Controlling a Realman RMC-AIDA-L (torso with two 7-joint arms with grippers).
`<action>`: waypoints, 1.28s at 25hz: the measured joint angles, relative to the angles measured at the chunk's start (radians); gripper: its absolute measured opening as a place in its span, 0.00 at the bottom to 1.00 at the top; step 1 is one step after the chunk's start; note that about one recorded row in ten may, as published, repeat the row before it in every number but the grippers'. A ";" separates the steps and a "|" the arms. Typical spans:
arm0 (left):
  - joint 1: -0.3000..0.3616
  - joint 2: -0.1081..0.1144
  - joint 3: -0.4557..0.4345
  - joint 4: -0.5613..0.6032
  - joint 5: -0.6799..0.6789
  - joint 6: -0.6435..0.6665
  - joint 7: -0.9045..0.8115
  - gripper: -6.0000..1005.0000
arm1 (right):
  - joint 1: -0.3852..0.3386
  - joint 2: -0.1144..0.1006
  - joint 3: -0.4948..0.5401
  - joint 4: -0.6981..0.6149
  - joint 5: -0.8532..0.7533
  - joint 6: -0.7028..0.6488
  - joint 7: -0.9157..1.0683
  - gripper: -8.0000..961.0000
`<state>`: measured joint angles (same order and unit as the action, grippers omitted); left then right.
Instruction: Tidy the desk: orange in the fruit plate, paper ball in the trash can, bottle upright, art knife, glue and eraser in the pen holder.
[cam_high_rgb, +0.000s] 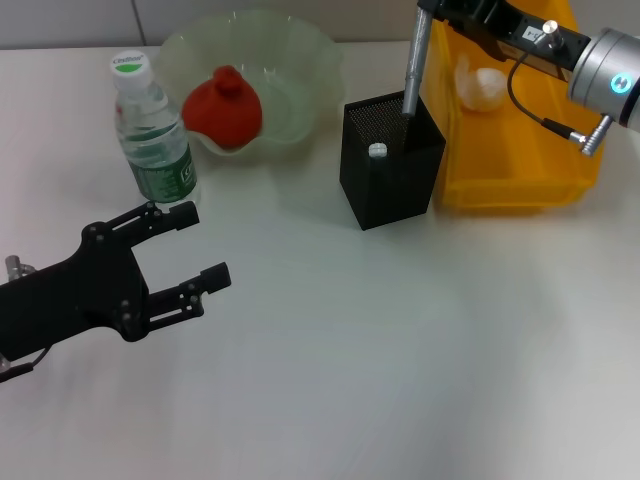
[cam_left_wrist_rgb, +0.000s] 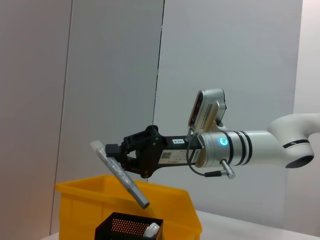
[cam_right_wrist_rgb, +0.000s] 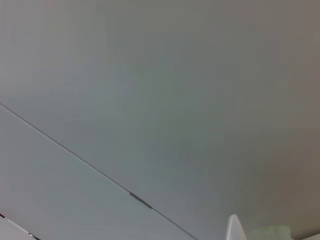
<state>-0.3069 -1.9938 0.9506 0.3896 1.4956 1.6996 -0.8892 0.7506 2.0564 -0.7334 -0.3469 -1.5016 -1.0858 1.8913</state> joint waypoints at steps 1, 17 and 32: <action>-0.001 -0.001 0.000 0.000 0.000 0.000 0.000 0.78 | 0.003 0.003 0.000 0.001 0.000 0.008 -0.011 0.17; -0.003 -0.006 -0.010 -0.002 0.000 0.000 0.000 0.78 | 0.009 0.027 -0.006 0.036 0.036 -0.004 -0.444 0.20; -0.005 -0.006 -0.016 -0.001 0.000 0.001 0.000 0.78 | -0.002 0.030 -0.012 0.097 0.063 -0.104 -0.943 0.24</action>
<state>-0.3119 -2.0002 0.9348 0.3882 1.4956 1.7009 -0.8897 0.7487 2.0862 -0.7452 -0.2498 -1.4385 -1.1899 0.9487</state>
